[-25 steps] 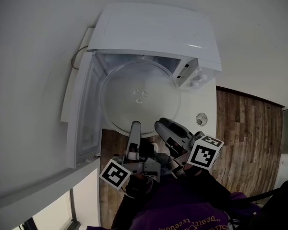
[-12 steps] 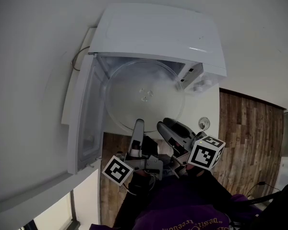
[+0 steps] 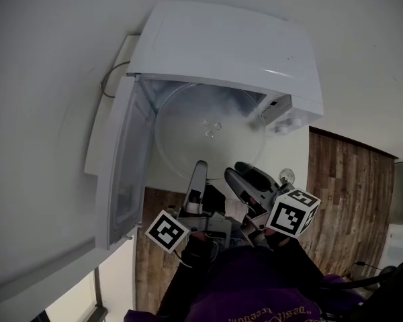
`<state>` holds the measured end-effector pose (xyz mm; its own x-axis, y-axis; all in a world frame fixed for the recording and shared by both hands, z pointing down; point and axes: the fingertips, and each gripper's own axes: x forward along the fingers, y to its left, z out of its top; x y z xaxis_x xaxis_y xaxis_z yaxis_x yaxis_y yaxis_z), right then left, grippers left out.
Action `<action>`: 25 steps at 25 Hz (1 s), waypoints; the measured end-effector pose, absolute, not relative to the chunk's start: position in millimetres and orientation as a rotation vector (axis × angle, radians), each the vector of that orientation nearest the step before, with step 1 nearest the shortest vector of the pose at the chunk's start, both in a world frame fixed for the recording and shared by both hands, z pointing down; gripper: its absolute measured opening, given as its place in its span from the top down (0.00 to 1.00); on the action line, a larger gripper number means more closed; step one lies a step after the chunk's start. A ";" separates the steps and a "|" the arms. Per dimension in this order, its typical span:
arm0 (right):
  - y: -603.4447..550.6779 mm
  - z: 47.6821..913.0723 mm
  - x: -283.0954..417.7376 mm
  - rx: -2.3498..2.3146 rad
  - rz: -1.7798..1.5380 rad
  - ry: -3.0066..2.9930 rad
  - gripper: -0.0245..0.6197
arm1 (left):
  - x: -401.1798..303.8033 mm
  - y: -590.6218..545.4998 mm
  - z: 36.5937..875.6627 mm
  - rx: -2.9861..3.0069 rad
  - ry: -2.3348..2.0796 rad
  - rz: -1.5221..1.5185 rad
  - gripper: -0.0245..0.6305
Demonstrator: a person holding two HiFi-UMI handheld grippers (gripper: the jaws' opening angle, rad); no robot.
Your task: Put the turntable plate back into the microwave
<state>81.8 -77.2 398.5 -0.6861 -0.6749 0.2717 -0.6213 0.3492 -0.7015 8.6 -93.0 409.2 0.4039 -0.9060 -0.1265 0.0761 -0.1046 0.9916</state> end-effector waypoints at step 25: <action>-70.1 428.4 92.0 -1.315 -1.284 2.722 0.62 | 4.9 -126.0 413.4 1.433 -0.772 -1.023 0.88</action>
<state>92.0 -70.1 428.4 -0.6706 -0.6051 0.4292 -0.7161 0.3768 -0.5876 4.9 -126.0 413.4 0.4027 -0.9019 -0.1561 0.0966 -0.1277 0.9871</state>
